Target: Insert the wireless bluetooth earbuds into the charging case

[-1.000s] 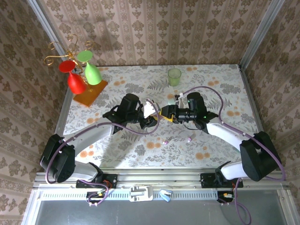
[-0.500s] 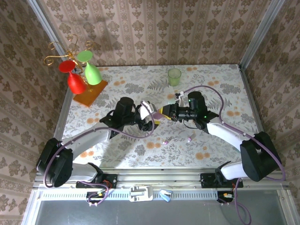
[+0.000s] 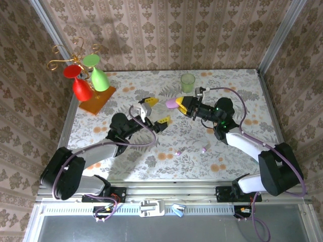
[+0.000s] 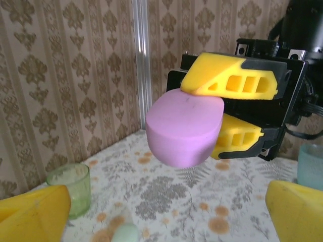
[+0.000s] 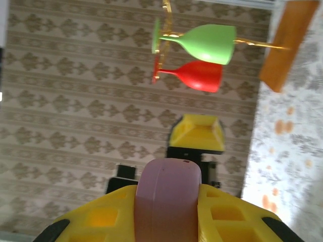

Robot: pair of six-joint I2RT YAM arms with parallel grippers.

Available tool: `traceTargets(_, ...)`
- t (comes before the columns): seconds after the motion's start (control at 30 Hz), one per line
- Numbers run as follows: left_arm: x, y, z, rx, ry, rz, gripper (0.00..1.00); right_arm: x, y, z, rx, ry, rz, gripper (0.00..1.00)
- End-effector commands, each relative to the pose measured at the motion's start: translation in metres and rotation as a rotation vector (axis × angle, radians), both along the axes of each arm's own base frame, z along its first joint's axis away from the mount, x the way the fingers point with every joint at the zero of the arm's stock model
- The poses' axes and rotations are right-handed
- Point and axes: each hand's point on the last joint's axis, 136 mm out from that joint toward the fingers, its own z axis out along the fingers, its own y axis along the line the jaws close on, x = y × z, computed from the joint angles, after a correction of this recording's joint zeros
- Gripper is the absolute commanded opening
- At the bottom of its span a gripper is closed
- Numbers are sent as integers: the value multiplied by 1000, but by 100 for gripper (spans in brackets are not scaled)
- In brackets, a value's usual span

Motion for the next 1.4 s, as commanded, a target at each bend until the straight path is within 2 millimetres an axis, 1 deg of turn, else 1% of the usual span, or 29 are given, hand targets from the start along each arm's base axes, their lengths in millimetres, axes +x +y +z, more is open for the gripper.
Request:
traceTargets(0.0, 3, 8, 35, -125, -80, 7, 96, -4, 4, 39, 143, -43, 45, 14)
traceTargets(0.13, 5, 5, 45, -120, -141, 11, 93, -8, 14, 43, 149, -39, 60, 13)
traceTargets(0.23, 3, 4, 51, -110, -187, 4, 88, -12, 20, 48, 162, -47, 72, 12)
traceTargets(0.37, 1, 3, 55, -114, -202, -8, 79, -15, 27, 53, 177, -59, 85, 12)
traceTargets(0.43, -2, 2, 59, -120, -206, -27, 67, -16, 31, 53, 190, -59, 92, 12)
traceTargets(0.53, -8, 0, 65, -129, -208, -59, 64, -15, 36, 54, 215, -55, 107, 12)
traceTargets(0.6, -13, -1, 68, -131, -215, -84, 63, -14, 38, 53, 225, -52, 115, 12)
traceTargets(0.77, -20, -2, 69, -133, -212, -118, 62, -13, 39, 53, 216, -55, 113, 12)
traceTargets(0.8, -21, -1, 70, -136, -213, -118, 61, -13, 39, 53, 216, -53, 113, 12)
traceTargets(0.93, -22, 0, 72, -141, -212, -120, 48, -13, 39, 53, 218, -52, 116, 12)
traceTargets(1.0, -27, -2, 72, -134, -218, -150, 45, -13, 39, 53, 217, -50, 117, 12)
traceTargets(1.13, -27, -3, 73, -134, -221, -159, 41, -14, 40, 51, 215, -45, 117, 12)
traceTargets(1.3, -29, -3, 73, -130, -224, -165, 31, -13, 40, 49, 213, -38, 119, 12)
traceTargets(1.37, -29, -3, 73, -129, -227, -167, 29, -13, 41, 49, 212, -37, 121, 13)
